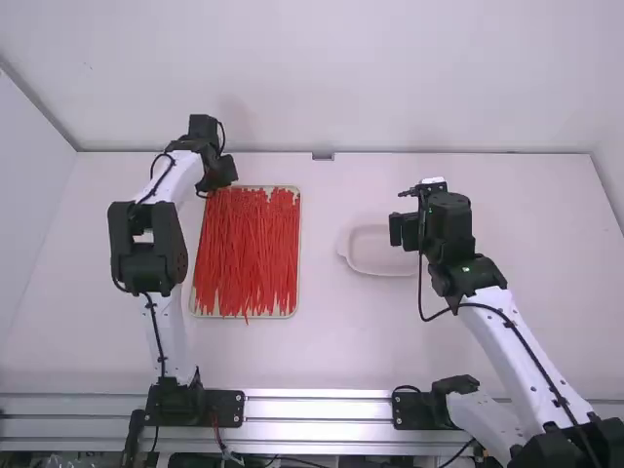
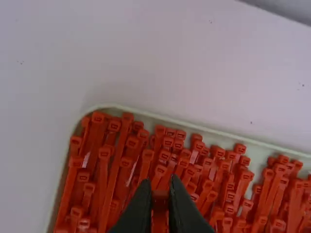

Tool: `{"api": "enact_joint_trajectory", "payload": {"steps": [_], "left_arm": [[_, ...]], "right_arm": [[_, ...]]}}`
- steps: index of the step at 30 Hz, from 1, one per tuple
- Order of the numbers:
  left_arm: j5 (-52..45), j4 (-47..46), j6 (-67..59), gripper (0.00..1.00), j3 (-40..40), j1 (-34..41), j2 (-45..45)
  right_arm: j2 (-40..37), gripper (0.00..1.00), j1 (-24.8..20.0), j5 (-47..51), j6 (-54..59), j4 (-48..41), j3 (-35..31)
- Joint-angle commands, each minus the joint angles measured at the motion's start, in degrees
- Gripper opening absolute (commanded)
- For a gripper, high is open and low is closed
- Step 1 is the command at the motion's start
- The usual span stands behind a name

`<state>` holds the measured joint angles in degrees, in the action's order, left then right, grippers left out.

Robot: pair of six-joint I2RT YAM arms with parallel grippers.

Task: Fasten the cable tie

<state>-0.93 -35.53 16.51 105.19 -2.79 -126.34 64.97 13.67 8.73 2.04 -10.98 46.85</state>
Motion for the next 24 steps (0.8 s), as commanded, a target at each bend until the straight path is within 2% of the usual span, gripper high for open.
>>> {"api": "enact_joint_trajectory", "payload": {"steps": [1,8,24], "left_arm": [[-1.18,-1.97,-0.24,0.01,3.1,0.0,1.38],[-1.16,-8.2,-0.26,0.01,8.76,0.5,3.41],[-0.9,-12.79,-0.46,0.01,8.92,1.66,18.8]], "right_arm": [[0.31,0.98,0.22,0.13,-0.09,0.07,-0.44],[0.31,0.99,1.33,0.28,-0.04,0.59,-0.44],[0.31,0.99,1.7,-0.09,-0.57,1.77,-0.44]]}}
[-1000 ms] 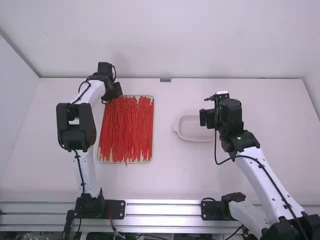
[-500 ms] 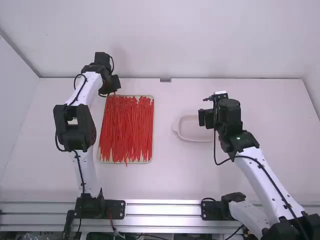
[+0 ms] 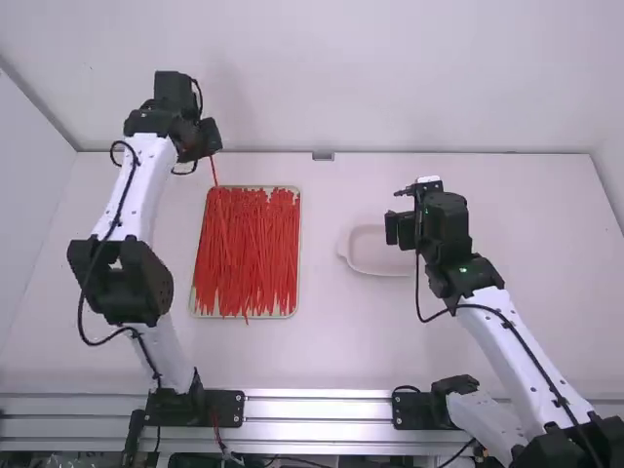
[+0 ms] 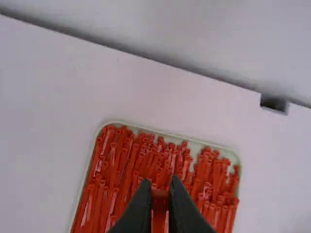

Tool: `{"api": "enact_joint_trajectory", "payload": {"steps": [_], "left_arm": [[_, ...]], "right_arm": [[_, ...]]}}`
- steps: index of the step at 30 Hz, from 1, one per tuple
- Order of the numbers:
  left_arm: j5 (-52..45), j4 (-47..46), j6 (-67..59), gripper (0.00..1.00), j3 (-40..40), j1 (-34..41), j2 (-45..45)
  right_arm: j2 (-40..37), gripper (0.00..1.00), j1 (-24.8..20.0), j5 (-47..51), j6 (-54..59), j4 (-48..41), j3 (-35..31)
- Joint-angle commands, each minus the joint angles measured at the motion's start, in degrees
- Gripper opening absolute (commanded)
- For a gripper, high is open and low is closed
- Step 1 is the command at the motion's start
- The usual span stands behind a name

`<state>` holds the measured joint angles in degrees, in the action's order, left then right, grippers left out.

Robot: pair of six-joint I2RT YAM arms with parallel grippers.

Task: Fasten the cable tie

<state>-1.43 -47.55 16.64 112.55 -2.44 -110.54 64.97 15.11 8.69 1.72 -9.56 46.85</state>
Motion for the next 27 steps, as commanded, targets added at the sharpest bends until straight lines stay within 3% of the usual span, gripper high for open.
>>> {"api": "enact_joint_trajectory", "payload": {"steps": [1,12,22,27], "left_arm": [[0.02,-1.31,-0.59,0.01,1.55,1.46,3.85],[11.15,-5.86,-0.09,0.01,-0.79,7.87,13.33],[12.79,1.57,0.52,0.01,-16.02,10.16,27.41],[12.41,9.46,1.84,0.02,-29.29,10.67,36.98]], "right_arm": [[0.31,0.98,0.26,-0.11,-0.15,0.35,-0.44],[0.31,0.99,0.35,-1.7,-0.15,0.57,-0.44],[0.28,0.99,0.31,-4.5,-0.13,0.59,-0.44],[0.28,0.99,0.31,-10.95,-0.13,1.75,-0.44]]}}
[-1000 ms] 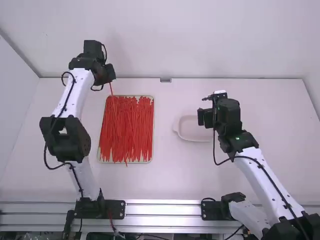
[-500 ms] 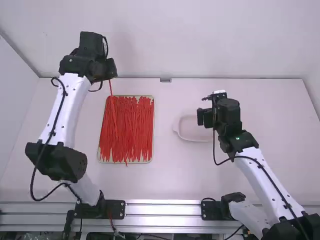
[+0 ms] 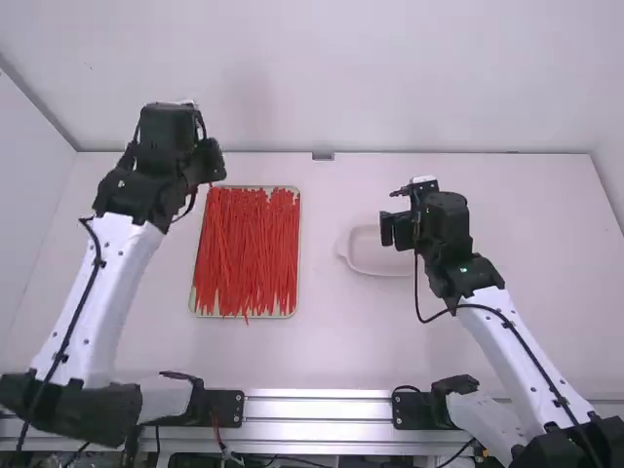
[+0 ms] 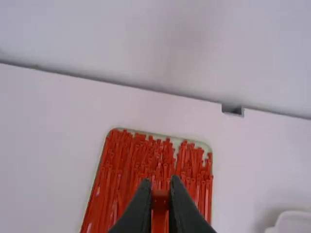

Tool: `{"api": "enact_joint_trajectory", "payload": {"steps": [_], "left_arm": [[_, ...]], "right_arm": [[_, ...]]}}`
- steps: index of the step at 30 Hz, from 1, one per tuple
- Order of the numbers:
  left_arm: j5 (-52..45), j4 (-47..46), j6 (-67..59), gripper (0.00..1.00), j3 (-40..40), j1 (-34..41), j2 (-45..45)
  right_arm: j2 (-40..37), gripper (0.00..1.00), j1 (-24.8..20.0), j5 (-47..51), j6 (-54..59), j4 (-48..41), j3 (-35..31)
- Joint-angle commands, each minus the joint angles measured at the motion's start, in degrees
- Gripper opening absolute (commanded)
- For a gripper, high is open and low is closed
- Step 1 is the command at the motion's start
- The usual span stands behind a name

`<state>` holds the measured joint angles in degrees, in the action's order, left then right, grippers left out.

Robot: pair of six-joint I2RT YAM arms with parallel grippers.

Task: Fasten the cable tie

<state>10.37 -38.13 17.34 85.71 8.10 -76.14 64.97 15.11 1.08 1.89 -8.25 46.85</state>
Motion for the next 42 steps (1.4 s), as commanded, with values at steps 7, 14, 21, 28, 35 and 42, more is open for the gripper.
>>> {"api": "enact_joint_trajectory", "payload": {"steps": [7,14,21,28,35,42], "left_arm": [[-9.03,11.58,1.29,0.01,-17.03,0.15,12.5],[-18.51,20.83,3.58,0.01,-25.73,0.31,15.45],[-19.63,28.81,5.84,0.01,-30.95,5.6,15.67],[-19.47,33.51,6.86,0.01,-31.78,13.16,15.72],[-13.81,36.7,6.86,0.01,-31.78,20.63,16.11],[-14.05,38.66,7.5,0.01,-31.78,21.92,16.37]], "right_arm": [[0.28,0.99,0.33,-16.06,1.38,1.07,-0.44],[0.28,0.99,0.37,-29.42,1.42,0.63,-0.44],[0.28,0.99,0.39,-39.36,1.38,2.69,-0.44],[0.31,0.99,3.04,-45.77,1.4,4.35,-0.44],[0.31,0.99,9.09,-39.87,1.38,4.68,-0.44],[0.31,0.99,13.75,-38.14,1.4,6.4,-0.44]]}}
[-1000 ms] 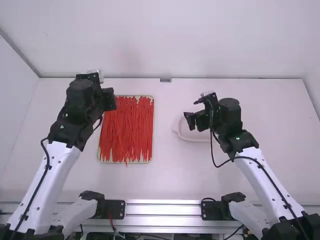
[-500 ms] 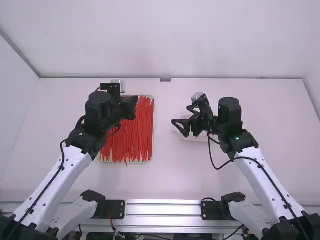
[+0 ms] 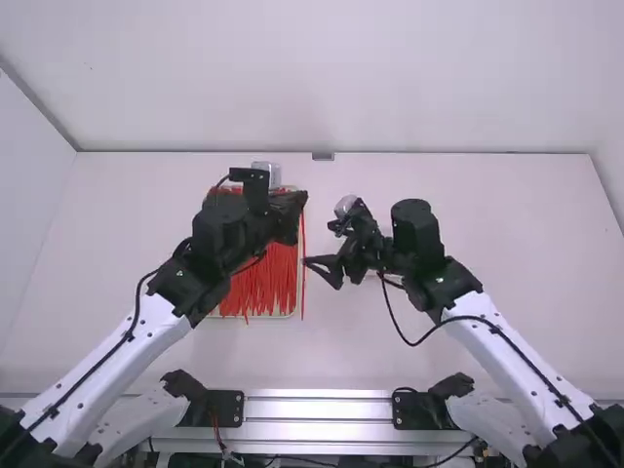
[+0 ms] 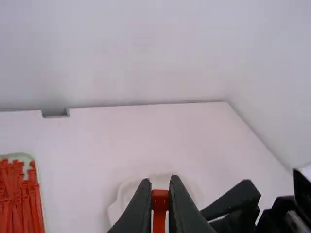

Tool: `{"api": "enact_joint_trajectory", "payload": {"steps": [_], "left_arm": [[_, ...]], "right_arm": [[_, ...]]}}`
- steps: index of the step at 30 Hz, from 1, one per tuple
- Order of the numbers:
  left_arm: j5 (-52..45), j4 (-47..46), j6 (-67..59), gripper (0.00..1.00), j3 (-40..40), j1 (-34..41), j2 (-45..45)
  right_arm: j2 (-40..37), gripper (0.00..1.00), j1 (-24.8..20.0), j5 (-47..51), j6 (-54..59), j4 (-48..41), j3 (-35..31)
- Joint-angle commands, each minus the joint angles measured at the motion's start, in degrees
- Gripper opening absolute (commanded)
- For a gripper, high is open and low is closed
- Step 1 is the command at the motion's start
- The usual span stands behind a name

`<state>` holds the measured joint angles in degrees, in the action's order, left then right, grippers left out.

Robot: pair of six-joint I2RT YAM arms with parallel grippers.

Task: Fasten the cable tie

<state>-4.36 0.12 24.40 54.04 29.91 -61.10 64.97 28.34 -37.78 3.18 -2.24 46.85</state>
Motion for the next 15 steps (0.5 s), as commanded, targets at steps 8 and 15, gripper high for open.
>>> {"api": "enact_joint_trajectory", "payload": {"steps": [8,15], "left_arm": [[-2.34,1.51,1.84,0.01,-0.11,0.09,1.33],[-2.67,2.19,2.86,0.01,-0.11,0.11,1.33]], "right_arm": [[0.31,0.98,1.77,4.76,-4.37,5.7,-0.44],[0.31,0.69,1.7,4.87,-8.9,9.64,-0.44]]}}
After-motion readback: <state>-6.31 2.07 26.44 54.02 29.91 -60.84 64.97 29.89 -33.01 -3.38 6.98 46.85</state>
